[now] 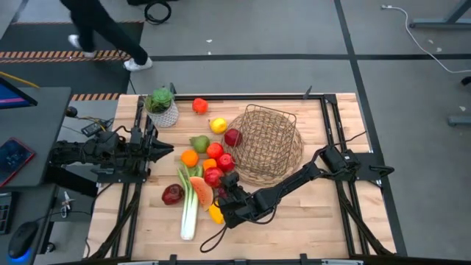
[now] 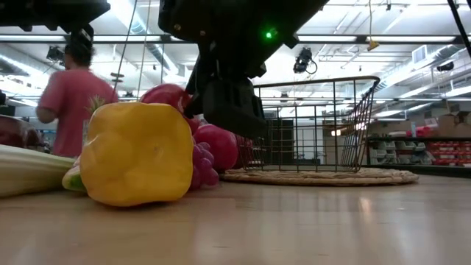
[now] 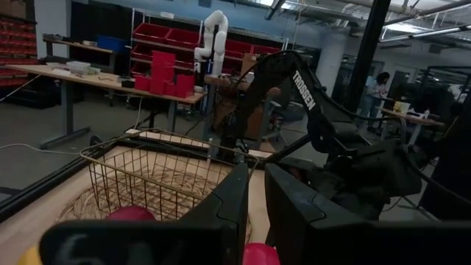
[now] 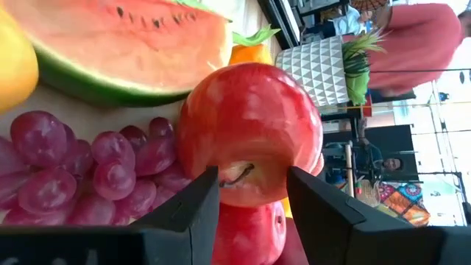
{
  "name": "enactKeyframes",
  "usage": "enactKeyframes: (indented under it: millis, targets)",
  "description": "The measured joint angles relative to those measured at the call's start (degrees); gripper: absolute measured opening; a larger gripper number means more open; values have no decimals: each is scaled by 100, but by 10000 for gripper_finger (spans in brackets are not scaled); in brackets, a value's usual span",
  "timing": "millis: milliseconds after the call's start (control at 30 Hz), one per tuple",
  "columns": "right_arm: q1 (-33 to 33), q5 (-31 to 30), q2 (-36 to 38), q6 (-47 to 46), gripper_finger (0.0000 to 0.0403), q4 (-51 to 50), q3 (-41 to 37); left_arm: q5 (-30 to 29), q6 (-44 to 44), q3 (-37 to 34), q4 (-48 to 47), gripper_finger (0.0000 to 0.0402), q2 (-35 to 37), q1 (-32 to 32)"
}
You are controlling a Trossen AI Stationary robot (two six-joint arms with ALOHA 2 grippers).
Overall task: Build produce basket
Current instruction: Put the red apple into the gold wire basket
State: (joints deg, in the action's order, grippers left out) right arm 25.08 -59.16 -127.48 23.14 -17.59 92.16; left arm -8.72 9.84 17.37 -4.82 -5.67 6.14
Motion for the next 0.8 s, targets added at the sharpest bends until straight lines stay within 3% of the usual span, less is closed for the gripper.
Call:
enactKeyframes:
  millis: [267, 800]
  targets:
    - [-33, 16, 0, -4, 153, 41, 0, 1, -4, 0, 2, 52, -1, 2]
    - [-99, 33, 0, -44, 71, 37, 0, -1, 3, 1, 4, 52, -1, 2]
